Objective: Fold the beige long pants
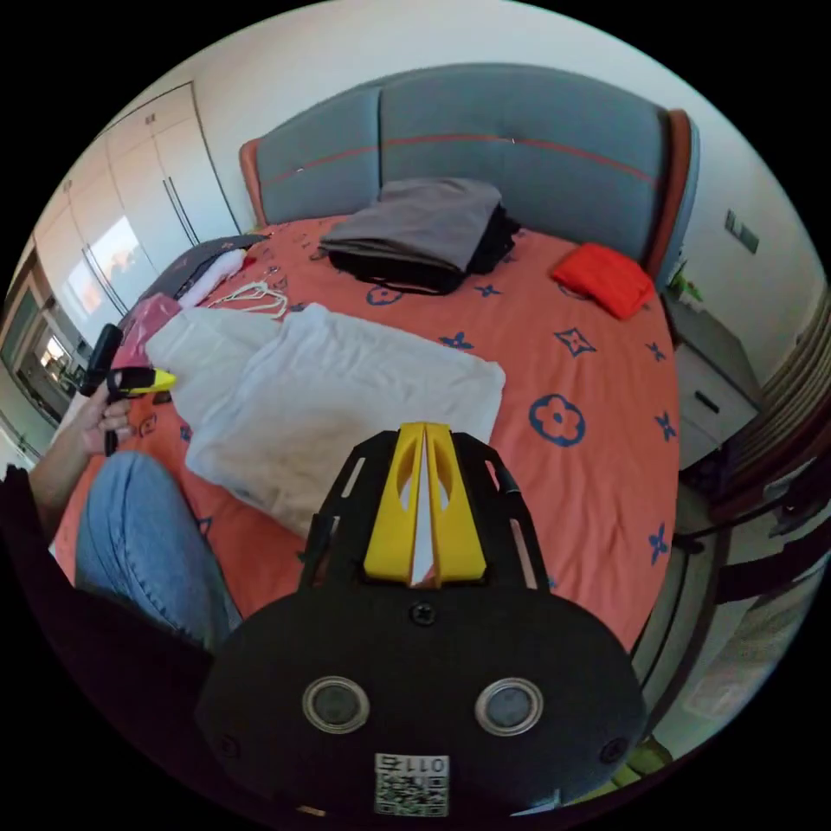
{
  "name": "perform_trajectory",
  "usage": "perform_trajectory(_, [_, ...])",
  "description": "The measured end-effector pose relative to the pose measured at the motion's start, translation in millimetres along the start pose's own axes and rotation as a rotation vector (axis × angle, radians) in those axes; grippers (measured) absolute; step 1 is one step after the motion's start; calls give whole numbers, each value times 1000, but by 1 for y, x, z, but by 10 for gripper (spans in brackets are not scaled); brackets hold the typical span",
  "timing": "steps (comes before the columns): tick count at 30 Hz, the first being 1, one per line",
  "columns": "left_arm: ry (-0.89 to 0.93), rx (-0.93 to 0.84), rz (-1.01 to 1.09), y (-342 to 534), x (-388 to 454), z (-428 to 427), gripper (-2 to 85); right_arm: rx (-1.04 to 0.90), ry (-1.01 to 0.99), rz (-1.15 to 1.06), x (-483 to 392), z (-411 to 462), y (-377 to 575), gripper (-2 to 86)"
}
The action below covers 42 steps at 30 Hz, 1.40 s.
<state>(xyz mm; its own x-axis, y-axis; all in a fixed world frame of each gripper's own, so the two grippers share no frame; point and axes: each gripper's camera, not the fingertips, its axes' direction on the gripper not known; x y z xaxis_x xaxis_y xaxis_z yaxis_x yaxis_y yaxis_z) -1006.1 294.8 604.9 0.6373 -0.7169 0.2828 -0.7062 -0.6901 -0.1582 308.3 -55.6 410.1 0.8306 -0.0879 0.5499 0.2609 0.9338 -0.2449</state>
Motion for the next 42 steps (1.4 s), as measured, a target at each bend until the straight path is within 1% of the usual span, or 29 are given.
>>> perform_trajectory(1, [-43, 30, -8, 21, -1, -14, 10, 18, 24, -17, -15, 2, 17, 7])
perform_trajectory(2, [-76, 73, -34, 40, -5, -27, 13, -63, 68, 13, -23, 19, 30, 7])
perform_trajectory(3, [-88, 96, -51, 49, -7, -33, 15, -147, 69, 46, -23, 32, 35, 6])
perform_trajectory(4, [-104, 137, -80, 63, -13, -45, 20, -215, 60, 138, -22, 43, 37, 6])
perform_trajectory(6, [-115, 182, -100, 80, -19, -59, 31, -185, -9, 86, -38, 25, 20, 4])
perform_trajectory(7, [-130, 204, -92, 88, -20, -67, 40, -114, -53, 27, -58, 11, 6, 3])
perform_trajectory(8, [-165, 230, -76, 94, -19, -73, 52, -47, -51, -33, -81, 1, -8, 3])
perform_trajectory(10, [-216, 292, -55, 101, -20, -80, 76, -14, -70, -127, -117, 2, -29, 3])
perform_trajectory(11, [-216, 359, -57, 106, -23, -86, 99, -56, -103, -174, -138, 14, -42, 3])
perform_trajectory(12, [-206, 397, -63, 109, -26, -90, 114, -78, -116, -187, -148, 21, -48, 3])
perform_trajectory(13, [-190, 474, -90, 113, -33, -97, 139, -103, -138, -191, -164, 36, -57, 4])
perform_trajectory(15, [-191, 578, -143, 120, -44, -108, 172, -132, -178, -146, -177, 62, -66, 6])
perform_trajectory(16, [-194, 645, -180, 125, -53, -116, 190, -173, -159, -143, -185, 85, -67, 8])
perform_trajectory(17, [-181, 700, -237, 130, -64, -122, 200, -281, -165, -144, -191, 111, -66, 12])
perform_trajectory(18, [-172, 721, -266, 132, -69, -124, 205, -327, -158, -123, -192, 121, -65, 14])
perform_trajectory(20, [-191, 766, -359, 137, -87, -128, 221, -315, -177, -84, -194, 115, -70, 28])
perform_trajectory(22, [-244, 791, -429, 138, -98, -128, 232, -245, -224, -58, -193, 95, -71, 48])
perform_trajectory(25, [-339, 865, -522, 141, -109, -129, 241, -193, -166, -94, -193, 68, -60, 71])
perform_trajectory(27, [-378, 877, -548, 138, -116, -126, 240, -213, -102, -124, -191, 59, -50, 72])
perform_trajectory(29, [-393, 814, -534, 123, -123, -115, 227, -217, -59, -89, -180, 47, -35, 63])
perform_trajectory(31, [-456, 802, -502, 113, -120, -106, 206, -184, -131, -10, -167, 36, -26, 54])
perform_trajectory(33, [-481, 790, -485, 105, -119, -97, 163, -169, -195, 31, -159, 35, -19, 47])
perform_trajectory(35, [-496, 787, -491, 102, -116, -87, 93, -199, -220, 46, -159, 54, -15, 39])
perform_trajectory(36, [-472, 783, -492, 103, -115, -85, 78, -219, -237, 57, -159, 61, -15, 37])
perform_trajectory(38, [-356, 803, -425, 106, -101, -81, 50, -291, -283, 177, -153, 93, -10, 28])
perform_trajectory(40, [-305, 801, -343, 104, -78, -75, 38, -276, -234, 218, -148, 105, -3, 22])
perform_trajectory(42, [-253, 801, -255, 102, -46, -66, 30, -256, -253, 255, -142, 107, 3, 16])
